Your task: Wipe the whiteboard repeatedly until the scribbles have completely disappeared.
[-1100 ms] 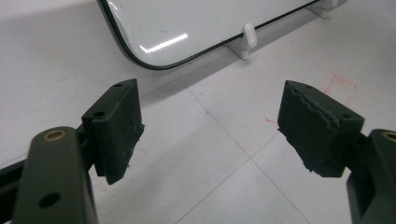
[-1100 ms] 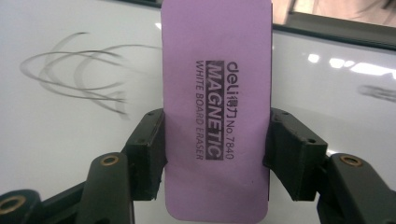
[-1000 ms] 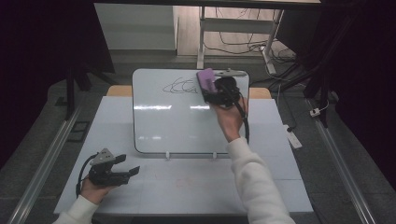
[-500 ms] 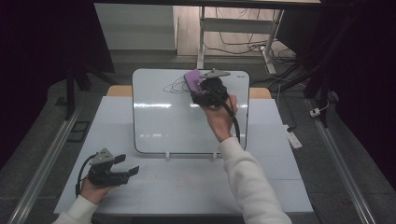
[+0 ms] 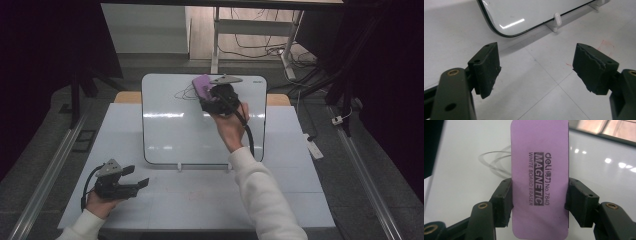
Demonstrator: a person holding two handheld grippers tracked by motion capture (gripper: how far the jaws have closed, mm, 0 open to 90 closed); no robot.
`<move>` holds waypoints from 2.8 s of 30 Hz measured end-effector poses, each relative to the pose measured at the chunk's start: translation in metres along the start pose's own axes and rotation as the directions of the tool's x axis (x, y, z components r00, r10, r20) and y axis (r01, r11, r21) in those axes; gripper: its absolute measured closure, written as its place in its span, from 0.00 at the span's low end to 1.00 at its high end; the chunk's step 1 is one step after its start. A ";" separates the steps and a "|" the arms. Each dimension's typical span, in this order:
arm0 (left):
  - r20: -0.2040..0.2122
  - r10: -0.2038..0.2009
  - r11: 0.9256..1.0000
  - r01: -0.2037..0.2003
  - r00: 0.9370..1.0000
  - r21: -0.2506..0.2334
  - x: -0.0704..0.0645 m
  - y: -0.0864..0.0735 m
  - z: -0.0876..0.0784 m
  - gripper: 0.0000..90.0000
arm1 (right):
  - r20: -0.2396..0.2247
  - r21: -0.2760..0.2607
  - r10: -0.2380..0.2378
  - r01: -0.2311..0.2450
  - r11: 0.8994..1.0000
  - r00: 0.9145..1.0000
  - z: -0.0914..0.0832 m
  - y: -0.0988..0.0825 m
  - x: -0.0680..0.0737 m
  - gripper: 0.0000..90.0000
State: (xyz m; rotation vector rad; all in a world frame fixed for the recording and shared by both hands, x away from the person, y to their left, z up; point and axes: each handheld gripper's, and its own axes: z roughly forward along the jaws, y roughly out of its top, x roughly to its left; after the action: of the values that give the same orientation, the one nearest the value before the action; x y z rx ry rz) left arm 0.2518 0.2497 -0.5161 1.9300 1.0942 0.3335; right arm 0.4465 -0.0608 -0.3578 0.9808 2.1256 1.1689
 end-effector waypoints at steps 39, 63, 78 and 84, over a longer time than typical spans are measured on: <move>0.004 0.002 1.000 -0.002 1.000 -0.006 0.001 0.000 -0.001 0.25 | -0.145 0.082 -0.099 0.112 0.990 0.984 0.034 0.012 0.064 0.46; 0.000 0.002 1.000 -0.002 1.000 -0.006 0.001 0.000 -0.001 0.25 | -0.037 0.083 -0.107 0.110 0.990 0.994 0.023 0.018 0.045 0.46; 0.001 -0.002 1.000 0.002 1.000 -0.009 0.002 0.000 -0.002 0.25 | 0.007 0.109 -0.075 0.073 0.991 0.997 0.007 0.012 0.021 0.46; -0.002 -0.002 1.000 0.002 1.000 -0.010 0.002 0.000 -0.002 0.25 | 0.113 0.079 0.007 -0.016 0.997 0.994 -0.022 -0.001 -0.034 0.46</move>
State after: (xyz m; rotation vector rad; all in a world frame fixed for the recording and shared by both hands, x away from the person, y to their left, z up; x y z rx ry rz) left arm 0.2514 0.2522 -0.5152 1.9201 1.0938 0.3395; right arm 0.4506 -0.0992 -0.3445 1.0703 2.0932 1.0164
